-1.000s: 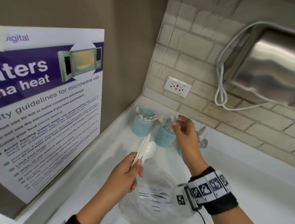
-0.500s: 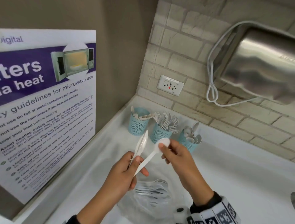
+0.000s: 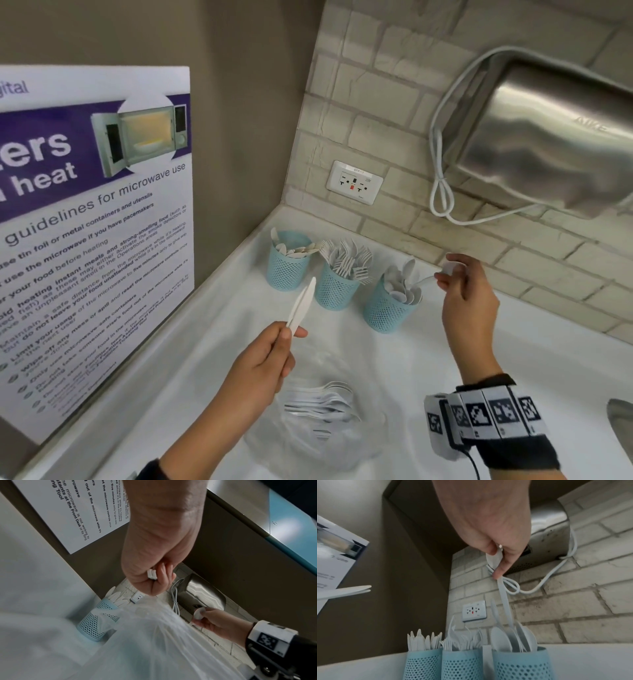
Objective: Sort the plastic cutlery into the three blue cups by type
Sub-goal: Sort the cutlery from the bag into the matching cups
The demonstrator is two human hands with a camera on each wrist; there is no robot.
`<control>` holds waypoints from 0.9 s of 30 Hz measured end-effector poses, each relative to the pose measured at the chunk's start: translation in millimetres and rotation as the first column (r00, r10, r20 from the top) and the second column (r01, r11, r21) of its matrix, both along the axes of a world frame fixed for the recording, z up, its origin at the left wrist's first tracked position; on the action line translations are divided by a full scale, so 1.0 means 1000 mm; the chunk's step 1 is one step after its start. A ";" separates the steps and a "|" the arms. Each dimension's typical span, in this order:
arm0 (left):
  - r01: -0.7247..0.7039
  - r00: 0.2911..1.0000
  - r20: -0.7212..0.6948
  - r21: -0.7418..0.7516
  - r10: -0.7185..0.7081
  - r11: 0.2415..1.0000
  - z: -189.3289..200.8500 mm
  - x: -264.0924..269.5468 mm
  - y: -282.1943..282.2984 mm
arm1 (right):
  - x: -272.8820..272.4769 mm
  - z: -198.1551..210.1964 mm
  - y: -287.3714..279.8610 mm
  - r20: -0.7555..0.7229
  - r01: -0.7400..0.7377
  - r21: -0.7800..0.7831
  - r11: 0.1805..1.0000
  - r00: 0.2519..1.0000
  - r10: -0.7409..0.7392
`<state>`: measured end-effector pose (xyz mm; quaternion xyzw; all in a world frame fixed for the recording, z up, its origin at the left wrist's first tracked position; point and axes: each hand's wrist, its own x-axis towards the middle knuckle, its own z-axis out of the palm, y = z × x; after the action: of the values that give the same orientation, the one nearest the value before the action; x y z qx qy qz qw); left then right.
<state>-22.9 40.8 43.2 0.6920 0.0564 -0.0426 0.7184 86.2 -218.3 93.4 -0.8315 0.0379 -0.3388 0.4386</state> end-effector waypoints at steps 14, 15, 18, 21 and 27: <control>0.069 0.997 0.032 0.048 -0.070 0.997 0.001 0.001 0.004 | 0.041 -0.043 -0.008 -0.450 0.017 -0.328 0.944 0.876 -0.172; 0.068 0.997 0.034 0.051 -0.069 0.996 0.001 0.001 0.004 | 0.037 -0.040 -0.002 -0.409 0.031 -0.335 0.942 0.896 -0.175; 0.074 0.996 0.037 0.060 -0.076 0.995 -0.002 0.002 0.003 | 0.021 -0.030 0.029 -0.293 -0.086 -0.297 0.951 0.956 -0.005; 0.095 0.994 0.042 0.072 -0.098 0.993 -0.003 0.002 0.001 | -0.002 -0.023 0.065 -0.417 -0.445 -0.092 0.891 0.830 0.371; 0.121 0.992 0.035 0.074 -0.124 0.990 -0.003 0.000 0.005 | -0.036 -0.021 0.105 -0.425 -0.586 0.488 0.647 0.488 0.762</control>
<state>-23.2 45.4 39.8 0.7201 0.0009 -0.0708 0.6902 50.5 -113.1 72.7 -0.7680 -0.1114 0.1525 0.6119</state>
